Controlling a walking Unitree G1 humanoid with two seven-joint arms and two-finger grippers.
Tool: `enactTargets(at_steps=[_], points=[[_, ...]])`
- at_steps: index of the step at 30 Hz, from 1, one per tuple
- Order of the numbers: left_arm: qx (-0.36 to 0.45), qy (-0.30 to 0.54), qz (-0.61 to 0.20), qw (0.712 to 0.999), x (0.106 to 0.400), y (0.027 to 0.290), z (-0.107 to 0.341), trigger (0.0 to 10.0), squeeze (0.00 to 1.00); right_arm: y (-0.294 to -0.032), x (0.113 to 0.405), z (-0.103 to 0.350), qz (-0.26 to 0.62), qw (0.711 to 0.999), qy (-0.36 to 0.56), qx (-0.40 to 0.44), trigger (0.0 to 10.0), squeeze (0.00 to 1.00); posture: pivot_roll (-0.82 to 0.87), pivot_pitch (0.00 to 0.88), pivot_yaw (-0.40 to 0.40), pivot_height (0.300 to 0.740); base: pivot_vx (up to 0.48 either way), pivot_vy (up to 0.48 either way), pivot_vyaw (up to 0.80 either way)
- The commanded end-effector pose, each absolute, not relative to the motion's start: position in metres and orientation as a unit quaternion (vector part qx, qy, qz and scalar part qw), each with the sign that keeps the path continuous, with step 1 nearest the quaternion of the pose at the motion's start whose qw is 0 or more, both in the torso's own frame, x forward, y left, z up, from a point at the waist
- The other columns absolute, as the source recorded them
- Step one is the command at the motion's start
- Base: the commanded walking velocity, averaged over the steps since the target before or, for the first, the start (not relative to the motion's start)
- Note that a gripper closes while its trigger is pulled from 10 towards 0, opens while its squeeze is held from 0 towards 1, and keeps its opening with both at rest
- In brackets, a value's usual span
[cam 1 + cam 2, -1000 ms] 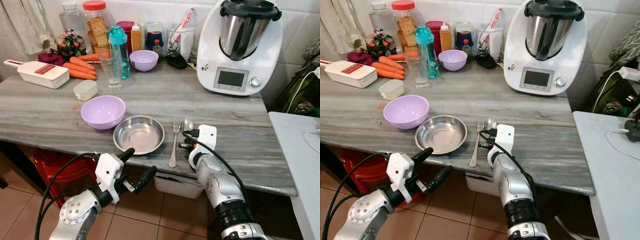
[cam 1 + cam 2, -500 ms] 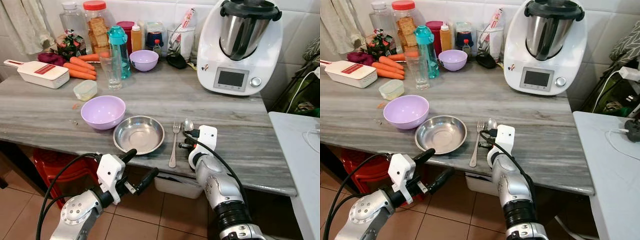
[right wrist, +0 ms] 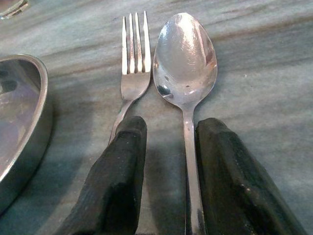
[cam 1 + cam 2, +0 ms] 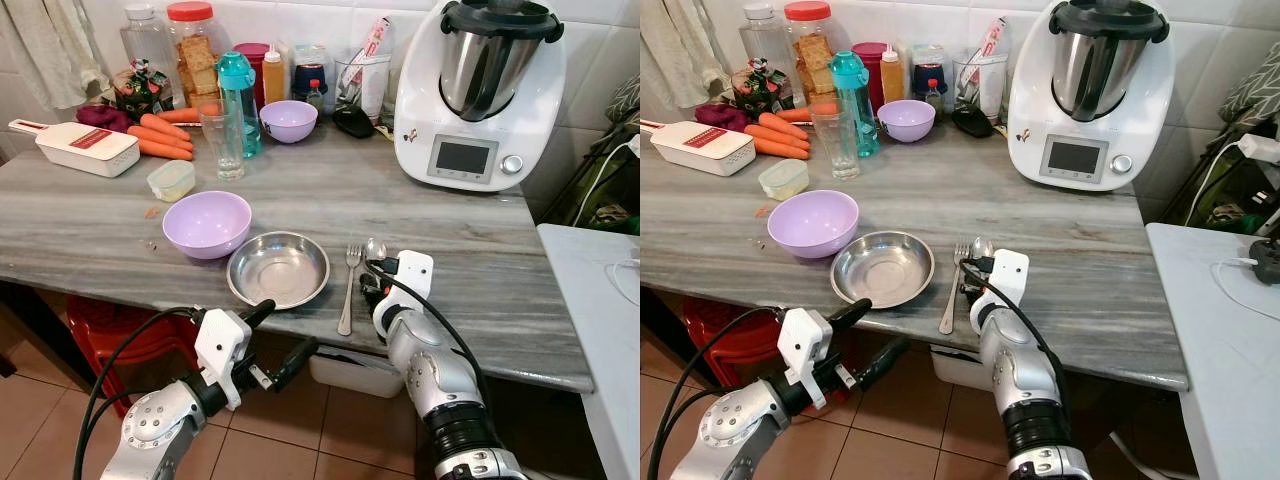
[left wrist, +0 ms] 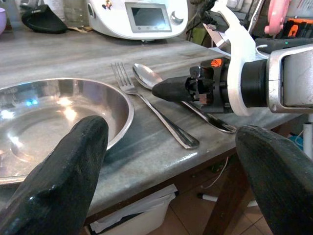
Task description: Setting the table
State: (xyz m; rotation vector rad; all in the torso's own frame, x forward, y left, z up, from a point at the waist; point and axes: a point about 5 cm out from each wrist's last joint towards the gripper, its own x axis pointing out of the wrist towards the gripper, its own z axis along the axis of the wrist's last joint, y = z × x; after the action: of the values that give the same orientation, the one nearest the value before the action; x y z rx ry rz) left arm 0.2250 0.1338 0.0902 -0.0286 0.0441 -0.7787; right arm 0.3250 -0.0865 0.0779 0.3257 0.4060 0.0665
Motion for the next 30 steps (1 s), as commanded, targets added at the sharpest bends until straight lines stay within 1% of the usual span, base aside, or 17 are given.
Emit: enactTargets(at_steps=[1, 5, 7, 10, 11, 12, 14, 19, 23, 27, 29, 30], points=[[-0.008, 0.016, -0.379, 0.925, 0.227, 0.134, 0.092, 10.0, 0.00, -0.092, 0.325, 0.081, 0.019, 0.967, 0.193, 0.166, 10.0, 1.00, 0.09, 0.000, -0.005, 0.740, 0.000, 0.000, 0.00], [-0.009, 0.009, -0.368, 0.930, 0.228, 0.135, 0.095, 10.0, 0.00, -0.101, 0.327, 0.103, 0.018, 0.977, 0.142, 0.161, 10.0, 1.00, 0.08, 0.000, -0.005, 0.740, 0.000, 0.000, 0.00], [-0.013, 0.006, -0.360, 0.933, 0.229, 0.136, 0.095, 10.0, 0.00, -0.109, 0.325, 0.113, 0.022, 0.983, 0.107, 0.144, 10.0, 1.00, 0.08, 0.000, -0.006, 0.740, 0.000, 0.000, 0.00], [-0.017, 0.005, -0.357, 0.934, 0.229, 0.136, 0.095, 10.0, 0.00, -0.115, 0.321, 0.117, 0.031, 0.987, 0.087, 0.129, 10.0, 1.00, 0.08, 0.000, -0.006, 0.740, 0.000, 0.000, 0.00], [-0.021, 0.005, -0.355, 0.935, 0.229, 0.135, 0.095, 10.0, 0.00, -0.125, 0.318, 0.119, 0.027, 0.989, 0.074, 0.124, 10.0, 1.00, 0.08, 0.000, -0.007, 0.740, 0.000, 0.000, 0.00], [-0.021, 0.005, -0.355, 0.935, 0.229, 0.135, 0.095, 10.0, 0.00, -0.125, 0.318, 0.119, 0.027, 0.989, 0.074, 0.124, 10.0, 1.00, 0.08, 0.000, -0.007, 0.740, 0.000, 0.000, 0.00], [-0.024, 0.004, -0.350, 0.937, 0.230, 0.136, 0.094, 10.0, 0.00, -0.141, 0.312, 0.122, 0.023, 0.994, 0.053, 0.087, 10.0, 1.00, 0.08, 0.000, -0.009, 0.740, 0.000, 0.000, 0.00], [-0.030, 0.001, -0.347, 0.937, 0.232, 0.136, 0.093, 10.0, 0.00, -0.164, 0.303, 0.124, 0.000, 0.999, 0.032, 0.042, 10.0, 1.00, 0.07, 0.000, -0.010, 0.740, 0.000, 0.000, 0.00], [-0.032, 0.002, -0.347, 0.937, 0.234, 0.135, 0.091, 10.0, 0.00, -0.175, 0.296, 0.129, -0.012, 1.000, 0.004, 0.015, 10.0, 1.00, 0.06, 0.000, -0.007, 0.740, 0.000, 0.000, 0.00], [-0.035, -0.002, -0.335, 0.942, 0.236, 0.134, 0.090, 10.0, 0.00, -0.178, 0.291, 0.129, -0.021, 1.000, 0.000, 0.009, 10.0, 1.00, 0.06, 0.000, -0.005, 0.740, 0.000, 0.000, 0.00], [-0.033, -0.010, -0.303, 0.952, 0.239, 0.135, 0.092, 10.0, 0.00, -0.180, 0.287, 0.129, -0.023, 0.999, 0.000, 0.026, 10.0, 1.00, 0.06, 0.000, -0.001, 0.740, 0.000, 0.000, 0.00], [-0.037, -0.008, -0.275, 0.961, 0.241, 0.138, 0.092, 10.0, 0.00, -0.180, 0.285, 0.130, -0.025, 1.000, -0.003, 0.018, 10.0, 1.00, 0.06, 0.000, -0.001, 0.740, 0.000, 0.000, 0.00]])
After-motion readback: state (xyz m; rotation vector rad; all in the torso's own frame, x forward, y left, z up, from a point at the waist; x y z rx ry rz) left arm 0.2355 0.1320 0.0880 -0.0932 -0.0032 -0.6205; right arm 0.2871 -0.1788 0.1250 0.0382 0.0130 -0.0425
